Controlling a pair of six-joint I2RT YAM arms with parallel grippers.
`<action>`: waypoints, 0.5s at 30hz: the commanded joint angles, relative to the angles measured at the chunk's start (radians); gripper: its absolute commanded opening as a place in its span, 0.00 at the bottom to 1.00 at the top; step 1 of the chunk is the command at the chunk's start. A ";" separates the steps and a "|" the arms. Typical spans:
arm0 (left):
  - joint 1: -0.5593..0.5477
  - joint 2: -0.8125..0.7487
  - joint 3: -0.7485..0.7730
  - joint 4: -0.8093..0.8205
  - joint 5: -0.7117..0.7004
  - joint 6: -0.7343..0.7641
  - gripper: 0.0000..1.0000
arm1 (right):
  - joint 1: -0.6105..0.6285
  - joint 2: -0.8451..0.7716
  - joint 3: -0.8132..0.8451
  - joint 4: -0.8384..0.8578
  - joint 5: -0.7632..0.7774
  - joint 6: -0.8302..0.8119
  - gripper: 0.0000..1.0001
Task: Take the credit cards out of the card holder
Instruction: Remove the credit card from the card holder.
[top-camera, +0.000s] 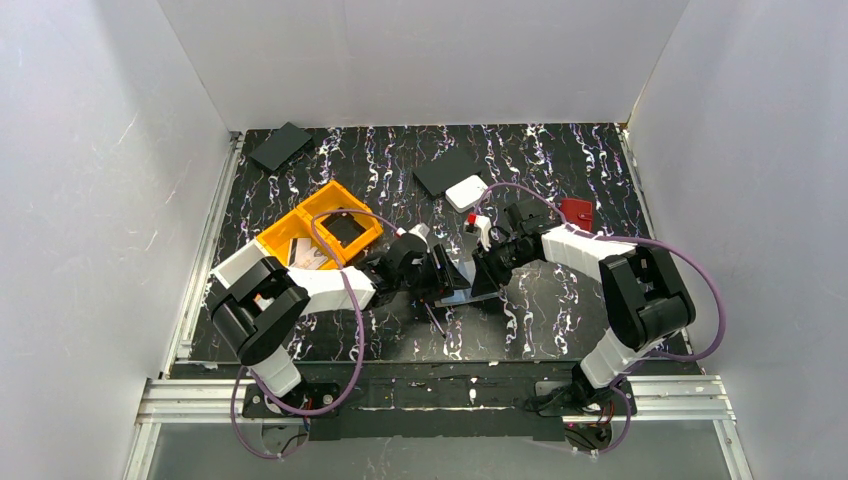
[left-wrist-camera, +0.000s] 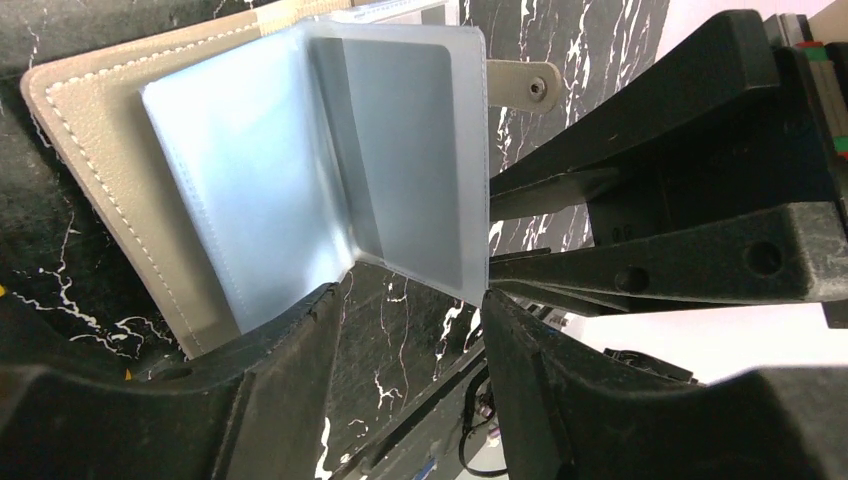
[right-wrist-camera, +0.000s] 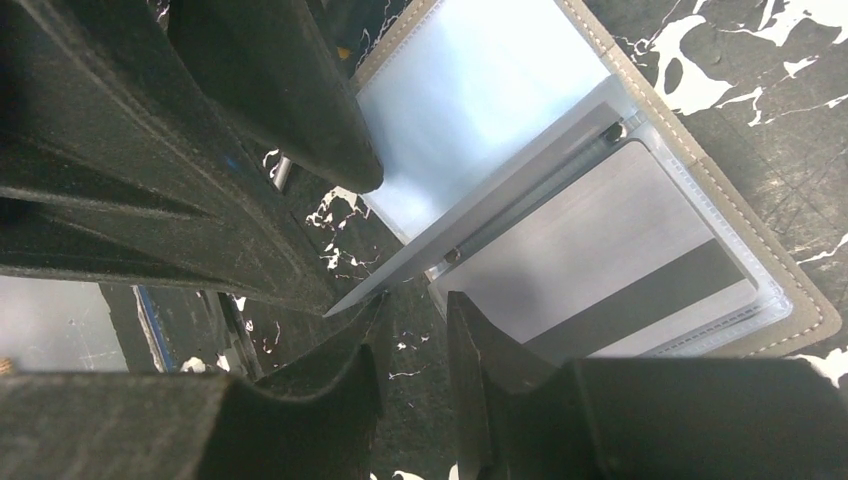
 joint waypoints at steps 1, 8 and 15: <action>0.014 -0.038 -0.032 0.067 -0.007 -0.044 0.53 | 0.005 0.019 0.029 0.013 -0.041 0.000 0.35; 0.036 -0.017 -0.037 0.124 -0.007 -0.080 0.58 | 0.005 0.030 0.033 0.008 -0.046 -0.001 0.36; 0.044 -0.012 -0.045 0.140 -0.008 -0.086 0.57 | 0.006 0.038 0.036 0.001 -0.049 -0.001 0.36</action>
